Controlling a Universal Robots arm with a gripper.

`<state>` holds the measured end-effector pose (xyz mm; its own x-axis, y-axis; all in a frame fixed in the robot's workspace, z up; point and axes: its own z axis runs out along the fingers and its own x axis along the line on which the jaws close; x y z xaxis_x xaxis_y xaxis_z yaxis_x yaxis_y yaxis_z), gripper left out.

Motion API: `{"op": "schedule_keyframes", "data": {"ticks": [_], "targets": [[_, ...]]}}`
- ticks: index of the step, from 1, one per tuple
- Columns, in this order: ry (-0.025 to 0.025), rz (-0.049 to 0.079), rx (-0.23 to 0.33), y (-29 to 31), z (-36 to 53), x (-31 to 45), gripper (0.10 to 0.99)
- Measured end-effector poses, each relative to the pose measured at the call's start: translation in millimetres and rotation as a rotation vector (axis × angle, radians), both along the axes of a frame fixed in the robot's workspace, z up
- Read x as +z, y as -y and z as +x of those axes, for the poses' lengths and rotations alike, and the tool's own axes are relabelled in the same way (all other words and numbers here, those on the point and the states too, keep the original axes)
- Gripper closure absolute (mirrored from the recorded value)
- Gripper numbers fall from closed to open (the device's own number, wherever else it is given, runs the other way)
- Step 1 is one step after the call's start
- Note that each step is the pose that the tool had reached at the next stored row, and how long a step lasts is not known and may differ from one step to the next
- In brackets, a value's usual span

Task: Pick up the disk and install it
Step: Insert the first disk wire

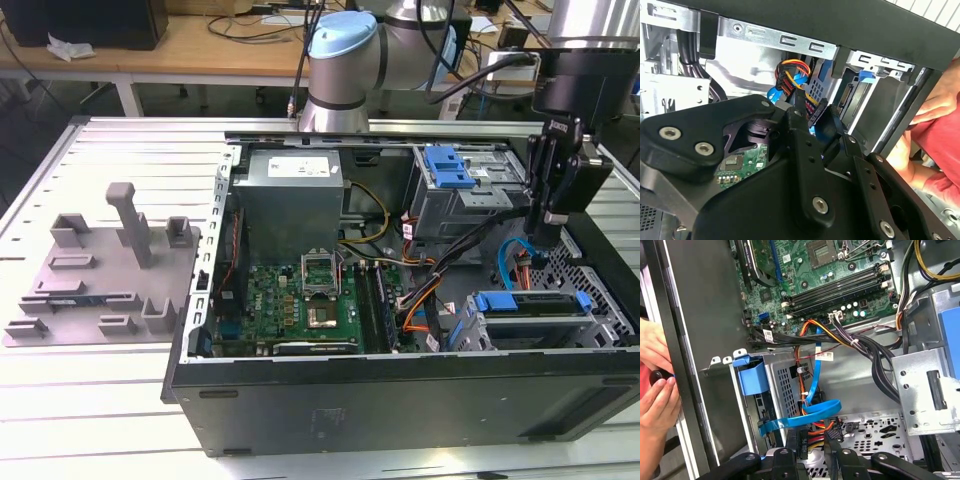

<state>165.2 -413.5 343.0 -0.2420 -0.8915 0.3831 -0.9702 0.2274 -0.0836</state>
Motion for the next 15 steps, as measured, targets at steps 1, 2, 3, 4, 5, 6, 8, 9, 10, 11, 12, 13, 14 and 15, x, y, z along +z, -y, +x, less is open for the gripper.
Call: {"op": "schedule_keyframes", "data": {"ticks": [1,2,3,4,5,6,8,9,10,11,12,13,14,15], "targets": [[-0.0010,0.000,0.000,0.0,0.0,0.0,0.737],[-0.0033,0.000,0.000,-0.1,0.1,0.0,0.737],[-0.0055,0.000,0.000,-0.1,0.0,-0.1,0.737],[-0.0095,0.000,0.000,0.0,0.0,-0.1,0.737],[-0.0100,0.000,0.000,0.0,0.1,-0.2,0.737],[-0.0100,0.000,0.000,0.0,0.1,-0.2,0.737],[-0.0100,0.000,0.000,0.0,0.1,-0.4,0.737],[-0.0100,0.000,0.000,0.0,0.1,-0.4,0.737],[-0.0098,0.000,0.000,0.0,0.1,-0.6,0.737],[-0.0095,0.000,0.000,0.0,0.1,-0.7,0.737],[-0.0089,0.000,0.000,-0.1,0.1,-0.9,0.737],[-0.0081,0.000,0.000,0.0,0.1,-1.2,0.749],[-0.0071,0.000,0.000,0.0,0.1,-1.6,0.820],[-0.0066,0.000,0.000,0.0,0.1,-1.9,0.882]]}}
